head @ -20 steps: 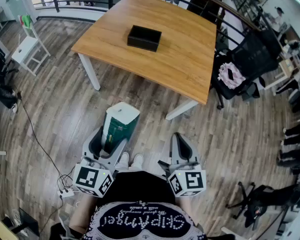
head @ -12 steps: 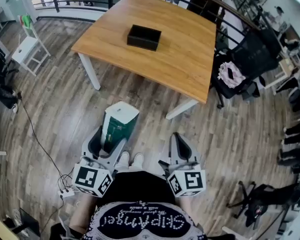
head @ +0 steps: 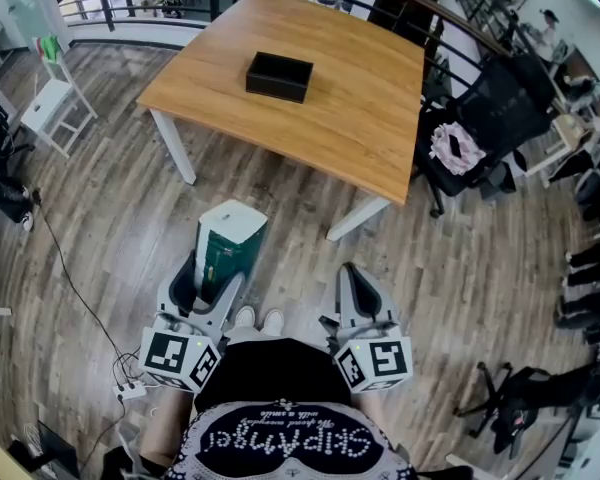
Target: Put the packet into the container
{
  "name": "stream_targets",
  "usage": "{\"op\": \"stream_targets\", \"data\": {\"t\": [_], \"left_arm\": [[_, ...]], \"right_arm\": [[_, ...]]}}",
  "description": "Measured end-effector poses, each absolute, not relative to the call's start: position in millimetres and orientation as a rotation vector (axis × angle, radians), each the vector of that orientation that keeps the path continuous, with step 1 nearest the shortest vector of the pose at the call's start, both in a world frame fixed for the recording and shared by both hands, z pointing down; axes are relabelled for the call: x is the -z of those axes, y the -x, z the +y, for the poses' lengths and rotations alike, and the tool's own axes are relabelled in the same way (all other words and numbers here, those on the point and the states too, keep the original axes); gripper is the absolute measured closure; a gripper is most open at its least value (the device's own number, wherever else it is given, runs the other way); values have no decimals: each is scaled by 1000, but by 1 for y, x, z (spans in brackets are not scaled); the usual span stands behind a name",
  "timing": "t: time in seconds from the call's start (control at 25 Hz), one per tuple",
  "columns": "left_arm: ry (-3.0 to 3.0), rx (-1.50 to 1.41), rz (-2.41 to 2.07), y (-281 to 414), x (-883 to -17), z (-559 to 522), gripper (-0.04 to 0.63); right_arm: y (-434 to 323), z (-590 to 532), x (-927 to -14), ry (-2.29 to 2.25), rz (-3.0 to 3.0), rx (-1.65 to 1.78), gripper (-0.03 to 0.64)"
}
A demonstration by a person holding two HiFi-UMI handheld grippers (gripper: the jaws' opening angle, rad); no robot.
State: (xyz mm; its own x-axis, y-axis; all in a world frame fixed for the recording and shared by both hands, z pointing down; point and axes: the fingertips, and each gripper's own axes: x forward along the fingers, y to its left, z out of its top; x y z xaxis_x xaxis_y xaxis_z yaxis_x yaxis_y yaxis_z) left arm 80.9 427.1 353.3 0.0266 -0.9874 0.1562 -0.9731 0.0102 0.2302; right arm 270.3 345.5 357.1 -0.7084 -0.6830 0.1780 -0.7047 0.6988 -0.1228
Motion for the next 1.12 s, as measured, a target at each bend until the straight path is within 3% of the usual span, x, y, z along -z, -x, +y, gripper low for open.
{"op": "stream_targets", "data": {"t": [0.68, 1.12], "left_arm": [[-1994, 117, -2060, -89, -350, 408, 247], [-2002, 121, -2055, -47, -352, 363, 247]], "right_arm": [[-296, 324, -369, -1144, -2781, -321, 578], [-253, 280, -374, -1139, -2765, -335, 578]]}}
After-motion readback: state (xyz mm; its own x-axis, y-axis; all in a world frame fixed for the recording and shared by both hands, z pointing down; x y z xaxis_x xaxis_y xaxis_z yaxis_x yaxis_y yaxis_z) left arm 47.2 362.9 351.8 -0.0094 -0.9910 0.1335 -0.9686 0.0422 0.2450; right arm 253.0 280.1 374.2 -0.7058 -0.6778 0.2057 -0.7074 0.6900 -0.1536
